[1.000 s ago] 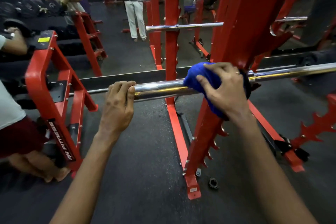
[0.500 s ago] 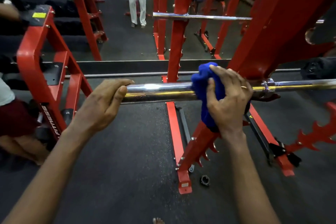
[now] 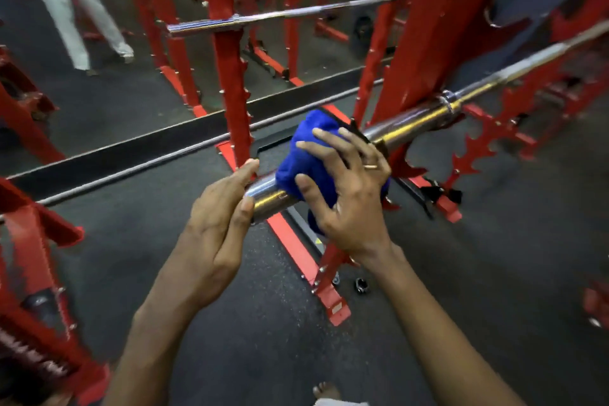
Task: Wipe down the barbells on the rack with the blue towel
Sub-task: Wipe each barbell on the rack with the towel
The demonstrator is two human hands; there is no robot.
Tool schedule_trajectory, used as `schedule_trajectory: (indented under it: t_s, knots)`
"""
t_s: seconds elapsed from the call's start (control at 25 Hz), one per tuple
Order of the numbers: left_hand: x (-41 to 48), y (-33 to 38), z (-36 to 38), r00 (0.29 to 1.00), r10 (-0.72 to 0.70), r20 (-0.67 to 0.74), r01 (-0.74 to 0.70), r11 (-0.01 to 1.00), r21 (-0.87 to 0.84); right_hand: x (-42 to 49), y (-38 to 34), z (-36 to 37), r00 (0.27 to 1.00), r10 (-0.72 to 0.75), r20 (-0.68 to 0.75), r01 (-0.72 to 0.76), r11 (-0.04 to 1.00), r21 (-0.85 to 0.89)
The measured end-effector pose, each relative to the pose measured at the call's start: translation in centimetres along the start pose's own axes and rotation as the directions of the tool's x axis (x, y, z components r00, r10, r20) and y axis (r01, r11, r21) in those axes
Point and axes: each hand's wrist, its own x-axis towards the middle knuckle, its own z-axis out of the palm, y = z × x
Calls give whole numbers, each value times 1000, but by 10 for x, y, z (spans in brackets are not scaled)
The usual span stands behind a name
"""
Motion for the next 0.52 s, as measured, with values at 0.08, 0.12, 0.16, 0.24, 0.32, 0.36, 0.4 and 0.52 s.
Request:
schedule_trajectory:
  t_s: [0.08, 0.12, 0.16, 0.24, 0.32, 0.36, 0.4, 0.52]
  knots:
    - [2, -5, -7, 996, 13, 92, -12, 1000, -18, 11, 23, -1, 993, 90, -80, -90, 996, 0]
    - [3, -8, -10, 989, 18, 150, -12, 999, -39, 16, 35, -3, 972, 181, -151, -180, 983, 23]
    - [4, -10, -11, 980, 24, 197, -12, 998, -62, 20, 42, -5, 940, 268, -210, -262, 963, 57]
    - [4, -12, -14, 967, 27, 255, 2, 993, -116, 17, 31, 2, 891, 385, -240, -370, 923, 106]
    - [1, -10, -17, 962, 20, 271, 40, 975, -218, 3, -11, 15, 881, 419, -220, -391, 906, 160]
    - [-1, -10, -19, 963, 23, 270, 56, 958, -280, -8, -38, 23, 886, 409, -219, -374, 909, 187]
    - [-2, -10, -21, 963, 33, 267, 64, 937, -344, -21, -62, 32, 894, 391, -220, -346, 913, 215]
    - [-1, -17, -23, 958, 24, 287, 131, 852, -506, -40, -92, 52, 905, 337, -259, -274, 928, 252]
